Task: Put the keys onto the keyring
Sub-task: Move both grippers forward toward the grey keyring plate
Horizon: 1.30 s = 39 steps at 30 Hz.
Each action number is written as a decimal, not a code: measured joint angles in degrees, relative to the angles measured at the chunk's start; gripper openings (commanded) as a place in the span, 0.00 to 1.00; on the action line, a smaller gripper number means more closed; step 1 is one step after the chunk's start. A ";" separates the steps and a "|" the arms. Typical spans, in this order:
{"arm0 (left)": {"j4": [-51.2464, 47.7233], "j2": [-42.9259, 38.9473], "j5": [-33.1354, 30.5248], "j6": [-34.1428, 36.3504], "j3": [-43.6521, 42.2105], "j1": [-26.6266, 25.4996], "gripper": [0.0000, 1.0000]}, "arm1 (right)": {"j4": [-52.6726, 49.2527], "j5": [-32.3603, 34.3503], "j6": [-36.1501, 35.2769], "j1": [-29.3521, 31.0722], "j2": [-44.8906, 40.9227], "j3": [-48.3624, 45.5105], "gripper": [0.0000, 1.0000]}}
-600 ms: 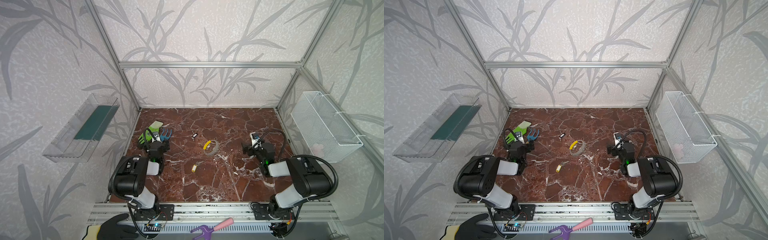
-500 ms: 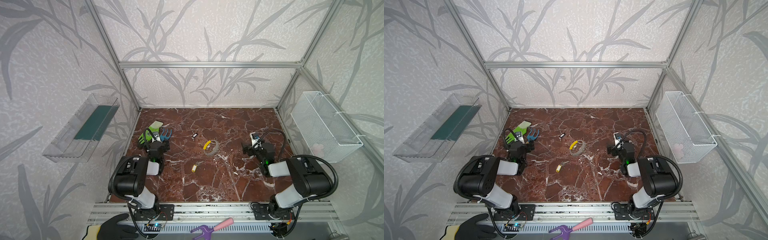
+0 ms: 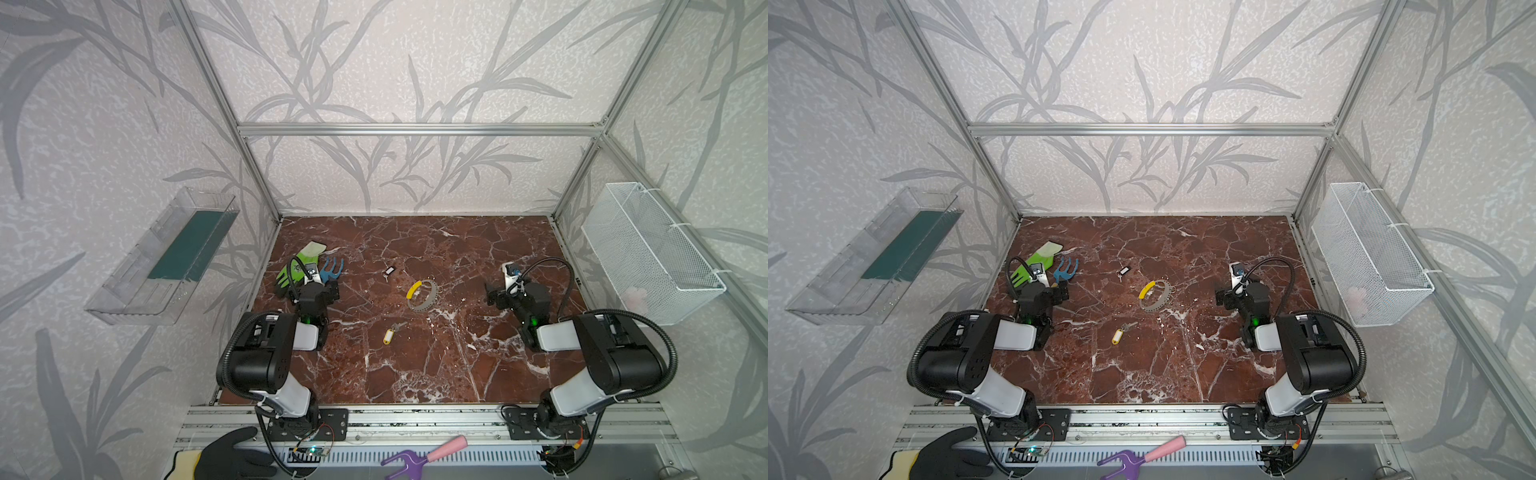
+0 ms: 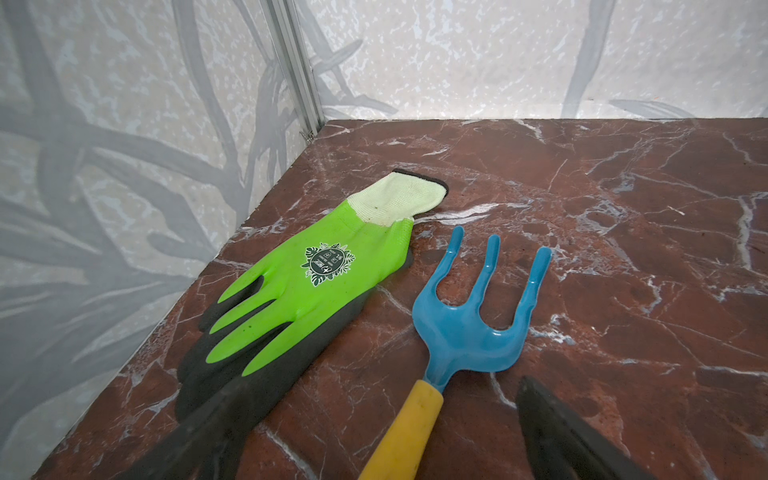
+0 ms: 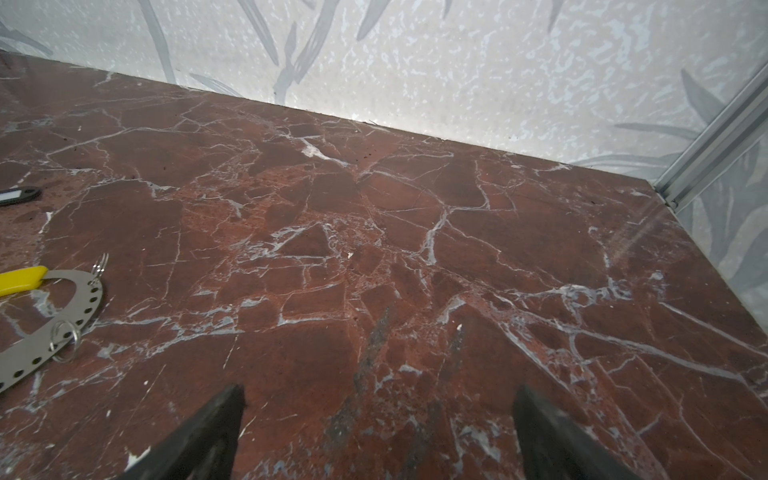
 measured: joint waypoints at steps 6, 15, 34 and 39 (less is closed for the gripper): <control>0.00 0.00 0.02 0.00 0.00 0.00 0.99 | -0.22 0.00 0.02 -0.15 0.00 0.00 0.99; -7.34 -9.70 -3.39 -1.05 0.31 -0.13 0.99 | -3.80 1.11 0.98 -0.15 -8.17 -2.03 0.99; -48.61 -21.49 12.66 1.97 19.82 -22.03 0.79 | -46.14 -4.61 -0.79 18.73 -13.20 23.15 0.57; -52.72 -14.16 13.84 2.78 23.30 -28.65 0.64 | -52.17 -2.19 -0.28 24.37 -5.79 26.58 0.50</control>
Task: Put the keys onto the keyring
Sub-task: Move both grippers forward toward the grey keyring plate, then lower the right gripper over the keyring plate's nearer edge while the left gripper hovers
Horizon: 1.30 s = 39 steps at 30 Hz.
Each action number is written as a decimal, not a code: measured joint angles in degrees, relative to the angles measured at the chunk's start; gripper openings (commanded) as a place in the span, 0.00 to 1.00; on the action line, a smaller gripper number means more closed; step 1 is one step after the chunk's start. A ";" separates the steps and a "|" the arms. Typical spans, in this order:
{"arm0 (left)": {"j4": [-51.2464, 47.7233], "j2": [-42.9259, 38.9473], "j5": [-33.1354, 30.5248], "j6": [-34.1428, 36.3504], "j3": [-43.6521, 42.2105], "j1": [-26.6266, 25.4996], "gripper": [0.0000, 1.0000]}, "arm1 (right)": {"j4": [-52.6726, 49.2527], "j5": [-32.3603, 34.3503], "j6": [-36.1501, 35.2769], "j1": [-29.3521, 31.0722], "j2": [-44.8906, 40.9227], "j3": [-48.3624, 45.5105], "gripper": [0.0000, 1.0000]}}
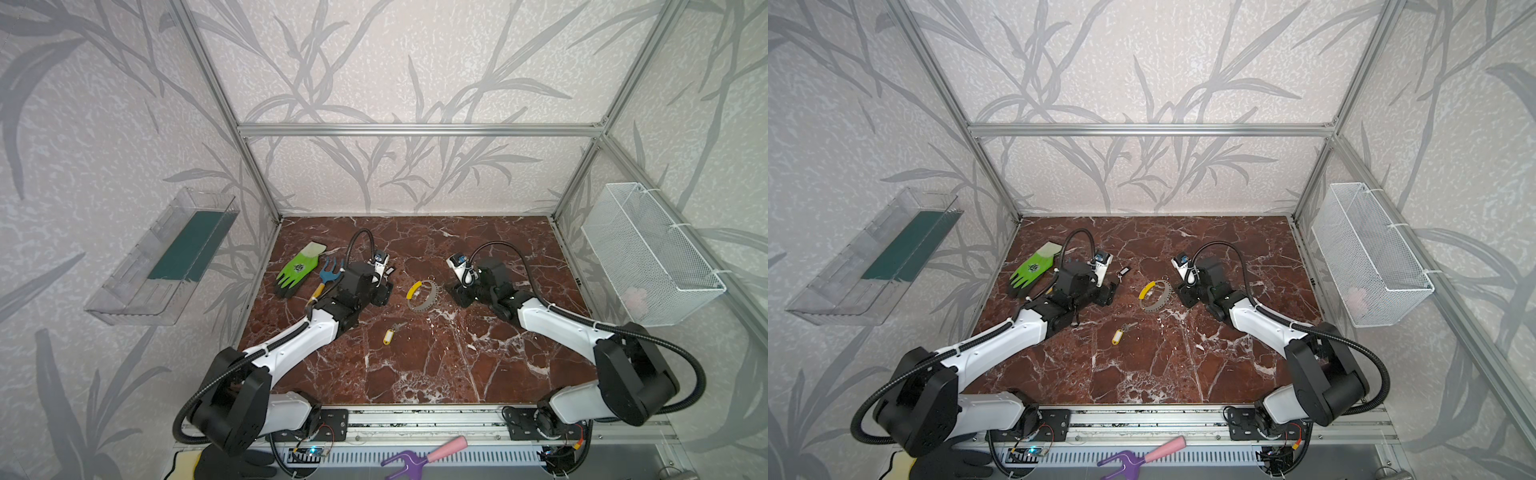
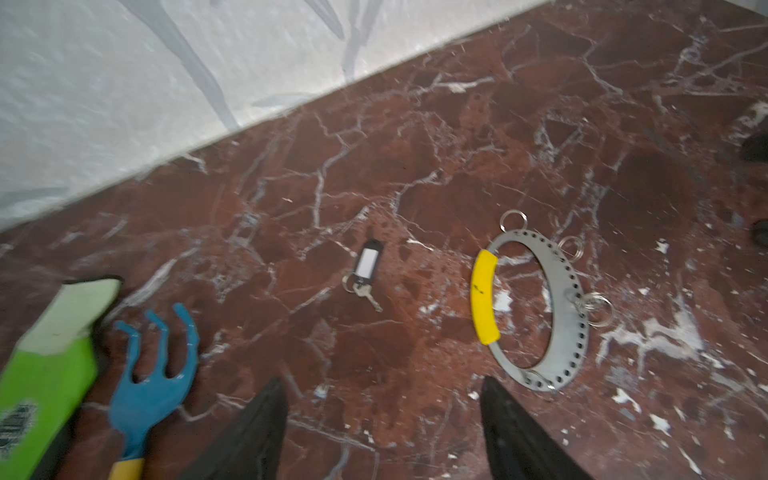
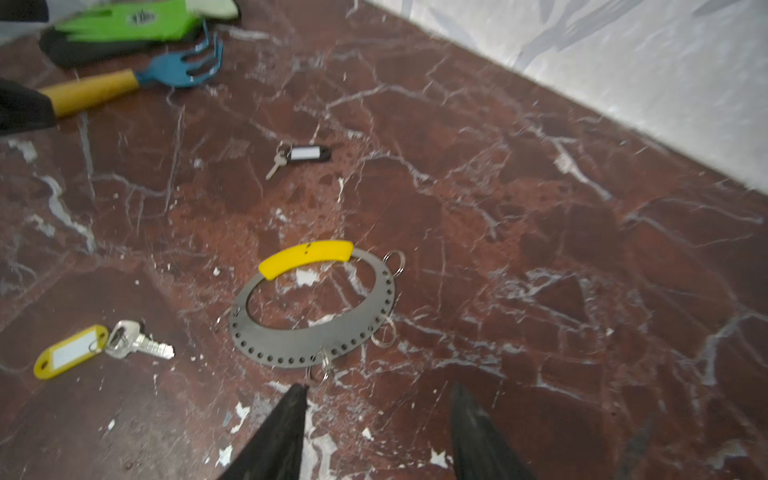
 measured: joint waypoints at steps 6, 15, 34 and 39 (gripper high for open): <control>-0.22 5.44 1.84 -4.55 2.38 -3.65 0.54 | -3.37 1.36 3.56 1.86 4.81 2.89 0.41; 1.81 7.15 1.66 -9.66 2.36 -6.01 0.49 | -4.61 0.31 7.10 1.88 8.11 2.97 0.37; 2.23 1.90 -1.16 -10.05 -2.19 -6.43 0.44 | -5.31 -1.09 6.40 -2.60 12.94 7.54 0.33; 2.25 1.05 -1.62 -9.75 -2.25 -6.43 0.44 | -9.20 -4.66 6.21 -4.02 16.61 13.27 0.32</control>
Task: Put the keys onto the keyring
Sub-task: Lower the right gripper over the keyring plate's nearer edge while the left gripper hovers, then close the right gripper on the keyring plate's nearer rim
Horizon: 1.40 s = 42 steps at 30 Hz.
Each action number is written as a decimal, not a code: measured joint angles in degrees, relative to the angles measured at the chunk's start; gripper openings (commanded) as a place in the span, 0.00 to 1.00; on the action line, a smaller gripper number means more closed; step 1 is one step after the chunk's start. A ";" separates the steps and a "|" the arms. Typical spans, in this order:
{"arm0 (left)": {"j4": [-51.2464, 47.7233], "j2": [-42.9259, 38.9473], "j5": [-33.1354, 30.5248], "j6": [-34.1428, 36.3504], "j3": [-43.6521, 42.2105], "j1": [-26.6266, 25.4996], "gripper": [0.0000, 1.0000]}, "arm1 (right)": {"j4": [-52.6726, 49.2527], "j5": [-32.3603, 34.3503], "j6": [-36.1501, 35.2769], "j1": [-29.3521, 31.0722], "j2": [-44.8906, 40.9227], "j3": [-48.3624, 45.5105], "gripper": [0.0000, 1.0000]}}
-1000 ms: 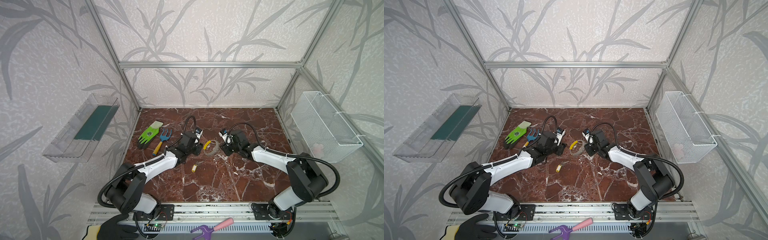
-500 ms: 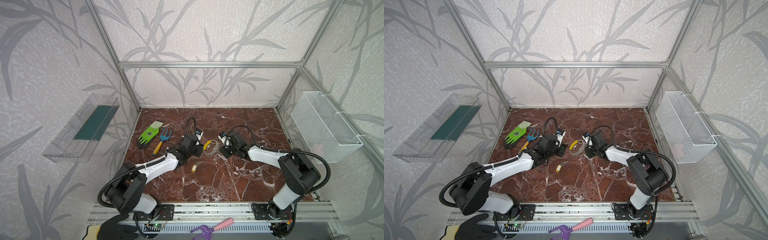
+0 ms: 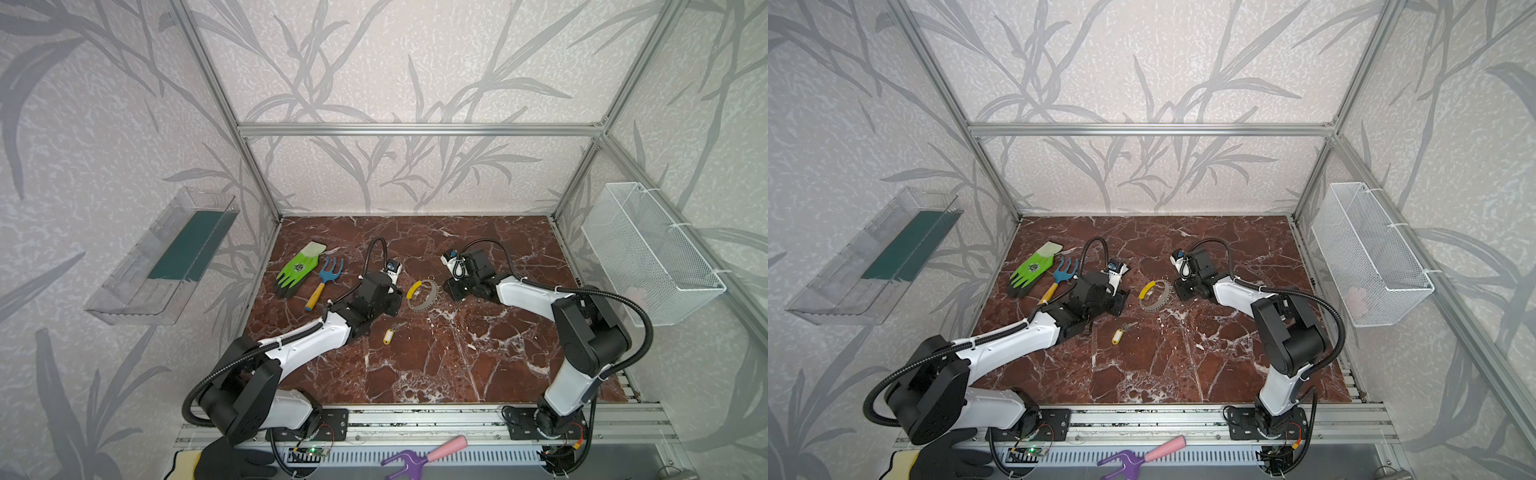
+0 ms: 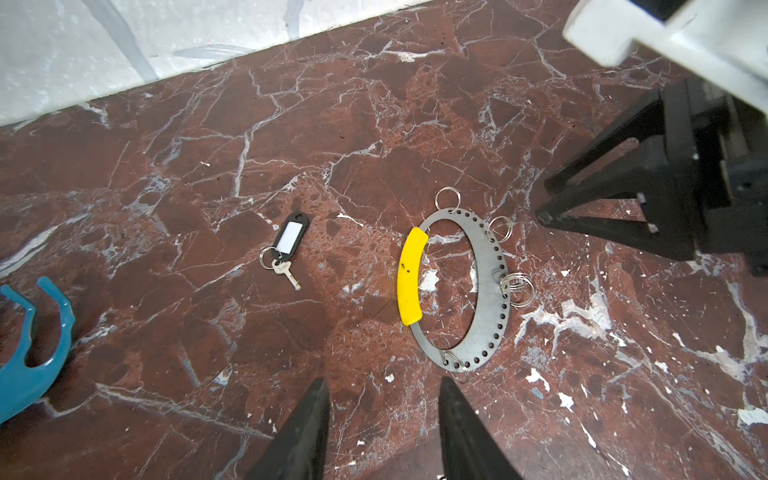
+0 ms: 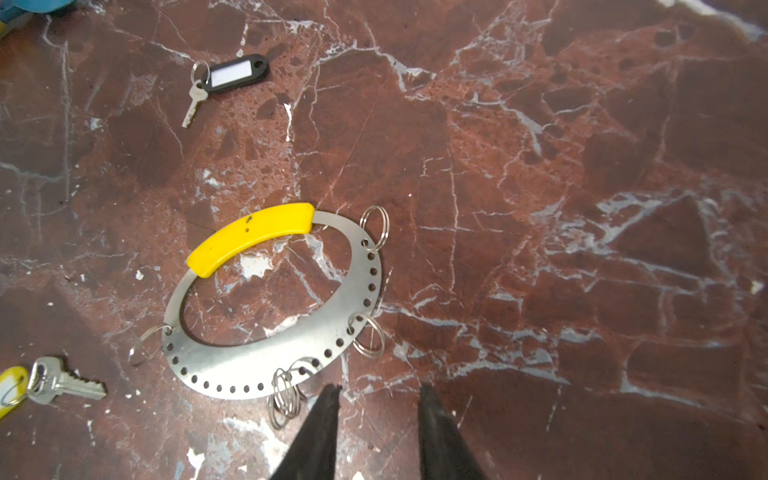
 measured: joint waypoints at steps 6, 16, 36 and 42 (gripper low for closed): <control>0.00 -0.02 -0.02 0.92 0.00 0.00 0.44 | -10.88 -6.19 -5.01 -1.92 3.78 10.67 0.29; 0.00 -0.02 -0.04 2.43 0.00 0.00 0.44 | -25.90 -10.84 -14.40 -5.33 11.61 21.57 0.29; 0.02 3.26 -0.44 4.22 0.94 0.00 0.43 | -32.13 -12.04 -14.88 -4.50 18.69 26.82 0.24; 0.00 3.37 -0.90 4.26 0.94 0.00 0.43 | -32.94 -11.85 -14.21 -3.89 19.58 28.04 0.21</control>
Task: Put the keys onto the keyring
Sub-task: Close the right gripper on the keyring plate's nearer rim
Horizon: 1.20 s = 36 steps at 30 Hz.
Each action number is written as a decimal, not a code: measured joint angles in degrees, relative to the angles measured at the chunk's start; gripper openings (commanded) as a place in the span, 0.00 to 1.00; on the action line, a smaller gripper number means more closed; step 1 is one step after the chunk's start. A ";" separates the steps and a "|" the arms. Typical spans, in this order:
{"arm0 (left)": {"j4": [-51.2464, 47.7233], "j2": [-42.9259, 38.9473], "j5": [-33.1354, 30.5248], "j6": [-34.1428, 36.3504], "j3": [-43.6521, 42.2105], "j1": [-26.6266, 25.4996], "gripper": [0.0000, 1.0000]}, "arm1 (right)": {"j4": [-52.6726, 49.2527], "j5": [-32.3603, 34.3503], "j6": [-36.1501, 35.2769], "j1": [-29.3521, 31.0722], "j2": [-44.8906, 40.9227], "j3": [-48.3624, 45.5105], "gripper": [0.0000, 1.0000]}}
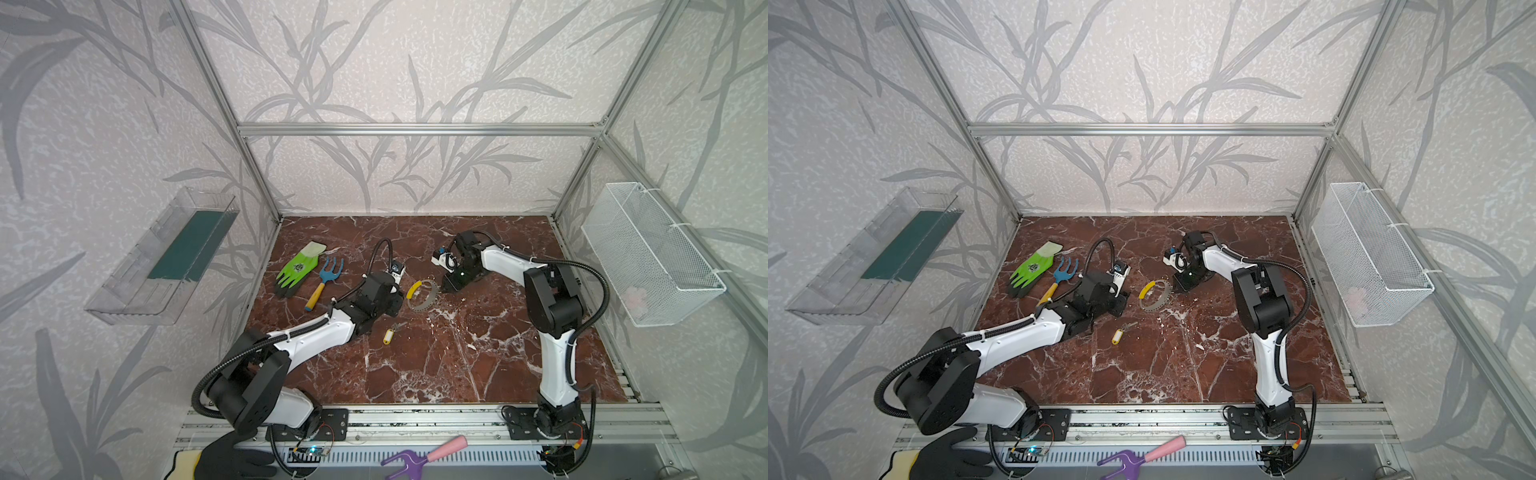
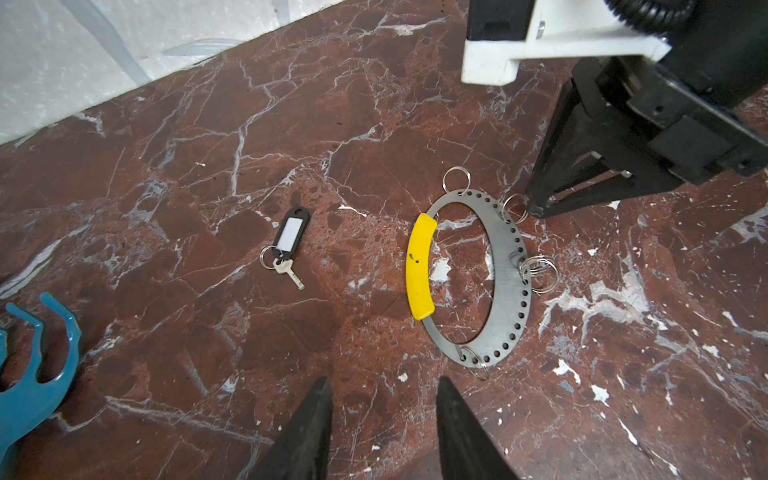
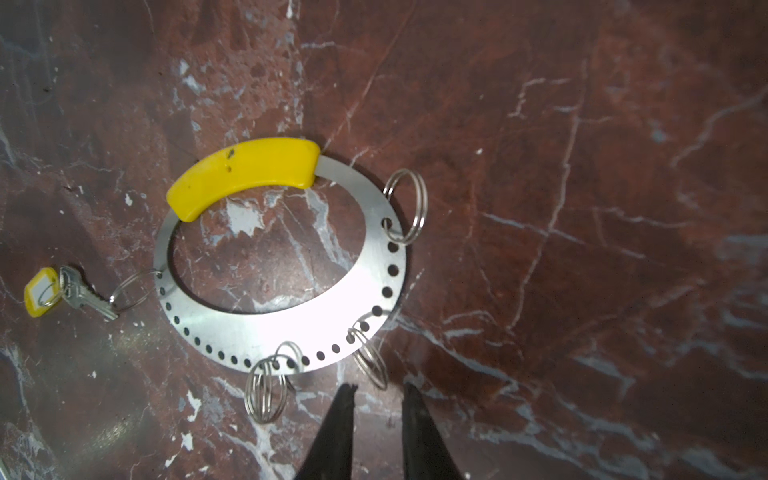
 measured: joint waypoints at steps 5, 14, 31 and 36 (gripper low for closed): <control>0.02 0.02 -0.46 0.00 0.00 0.00 0.43 | -0.94 -0.04 0.04 0.35 0.70 1.57 0.16; 0.09 0.66 -0.66 -0.04 0.00 0.00 0.42 | -3.13 0.07 -0.44 0.61 2.99 3.21 0.13; 0.22 1.29 -0.87 -0.15 0.81 0.00 0.42 | -5.38 0.15 -1.75 1.05 3.30 4.11 0.07; 0.24 1.29 -0.90 -0.33 0.81 0.00 0.42 | -5.60 -0.26 -2.21 1.20 3.43 4.59 0.04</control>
